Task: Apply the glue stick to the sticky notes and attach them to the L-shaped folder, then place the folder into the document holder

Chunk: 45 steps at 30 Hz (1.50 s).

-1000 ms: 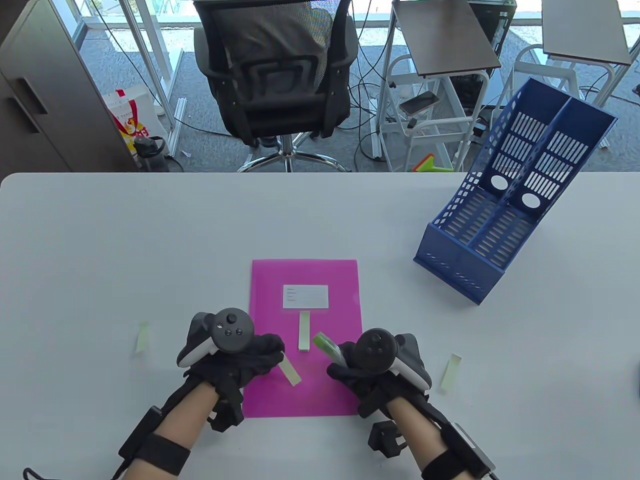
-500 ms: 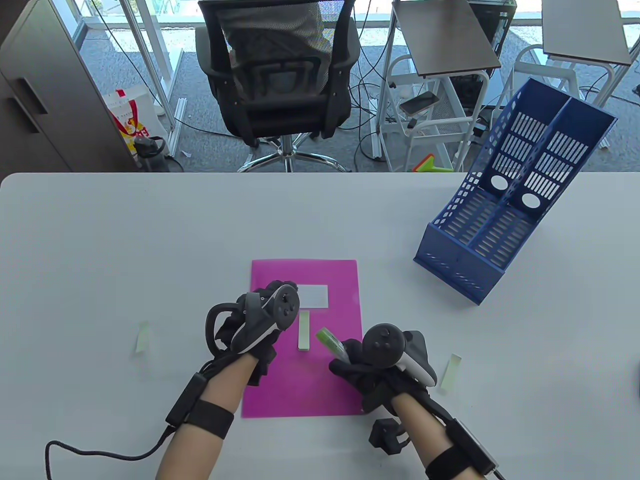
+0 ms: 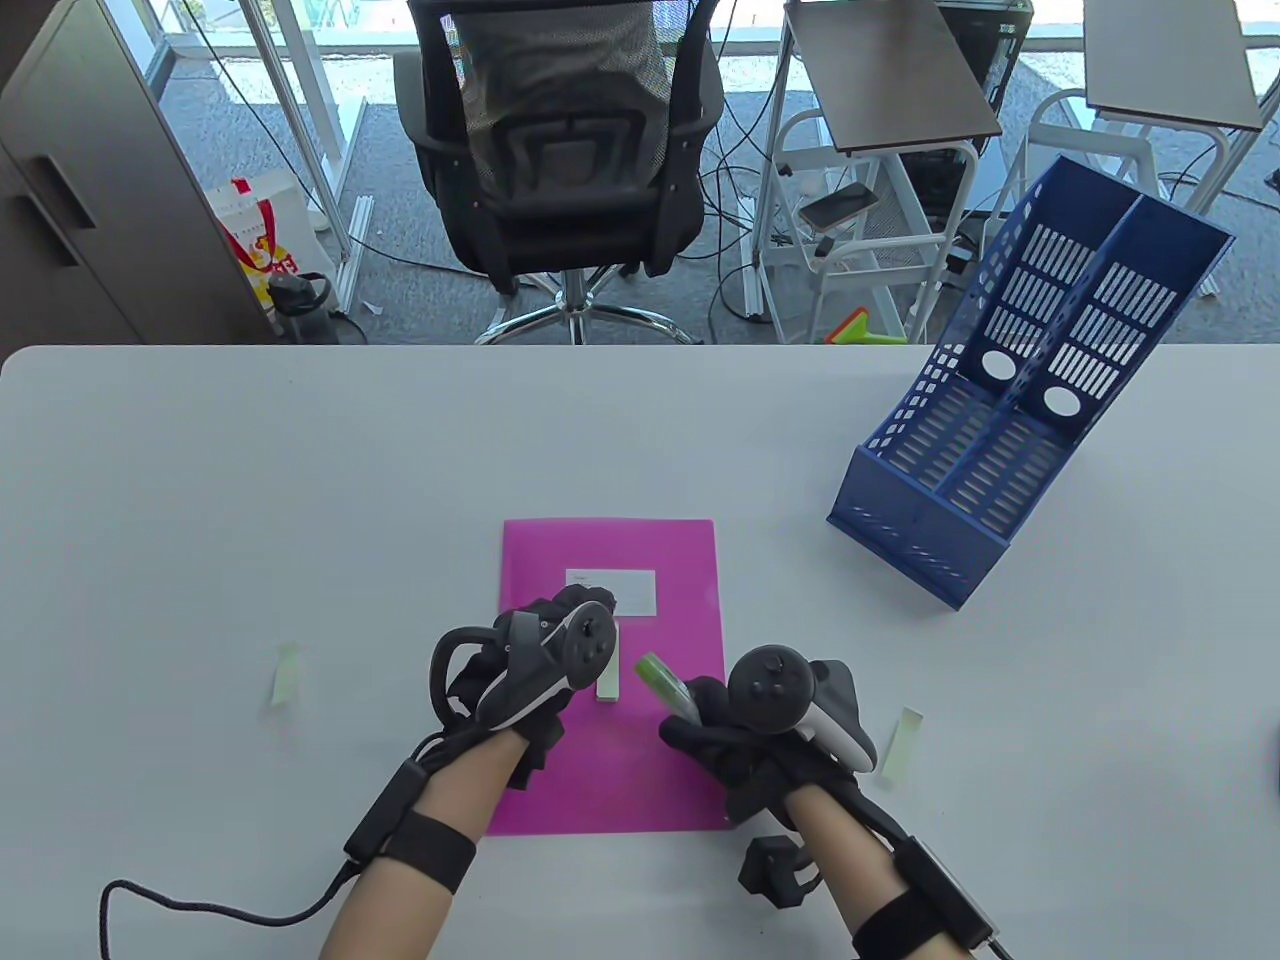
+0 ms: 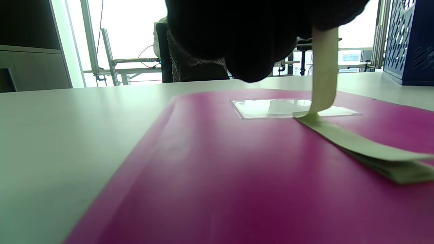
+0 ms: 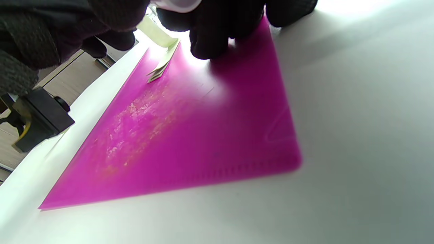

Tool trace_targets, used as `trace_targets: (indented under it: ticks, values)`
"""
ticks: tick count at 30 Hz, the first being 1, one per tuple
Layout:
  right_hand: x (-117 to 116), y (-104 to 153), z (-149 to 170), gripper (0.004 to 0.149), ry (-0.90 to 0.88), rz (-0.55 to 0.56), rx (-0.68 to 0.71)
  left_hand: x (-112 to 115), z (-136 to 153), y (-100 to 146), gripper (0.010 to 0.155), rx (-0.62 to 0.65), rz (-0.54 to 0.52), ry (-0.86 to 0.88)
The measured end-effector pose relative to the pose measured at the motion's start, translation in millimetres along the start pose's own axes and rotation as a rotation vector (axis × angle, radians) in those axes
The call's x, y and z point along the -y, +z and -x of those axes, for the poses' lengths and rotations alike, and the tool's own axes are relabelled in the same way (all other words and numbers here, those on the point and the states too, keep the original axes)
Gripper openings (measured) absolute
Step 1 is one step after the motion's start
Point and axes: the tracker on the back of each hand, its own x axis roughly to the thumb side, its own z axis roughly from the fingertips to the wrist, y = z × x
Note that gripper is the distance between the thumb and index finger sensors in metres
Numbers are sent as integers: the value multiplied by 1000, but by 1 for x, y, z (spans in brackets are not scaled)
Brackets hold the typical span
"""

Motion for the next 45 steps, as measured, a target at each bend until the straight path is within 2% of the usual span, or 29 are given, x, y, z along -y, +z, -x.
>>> trace_targets:
  ticks: [7, 17, 19, 22, 24, 26, 31, 36, 45]
  values:
    - [1, 0, 1, 50, -6, 5, -1, 17, -2, 8, 35, 58, 12, -58]
    - [1, 0, 1, 50, 0, 7, -1, 25, -7, 11, 35, 84, 50, -49]
    - [1, 0, 1, 50, 7, 9, 0, 27, -7, 10, 35, 105, 98, -53]
    - [0, 0, 1, 50, 11, 8, 0, 28, -4, 9, 42, 163, 205, 47]
    - [0, 0, 1, 50, 7, 7, -1, 28, 2, 6, 43, 135, 228, 175]
    - [0, 0, 1, 50, 7, 8, -1, 29, 6, 4, 43, 87, 217, 220]
    - [0, 0, 1, 50, 9, 9, -2, 38, -2, -1, 45, 49, 258, 59]
    - [0, 1, 1, 50, 13, 8, -2, 41, -9, -3, 44, 36, 274, -20]
    - [0, 1, 1, 50, 9, 6, -5, 42, -10, -4, 44, 29, 298, -21]
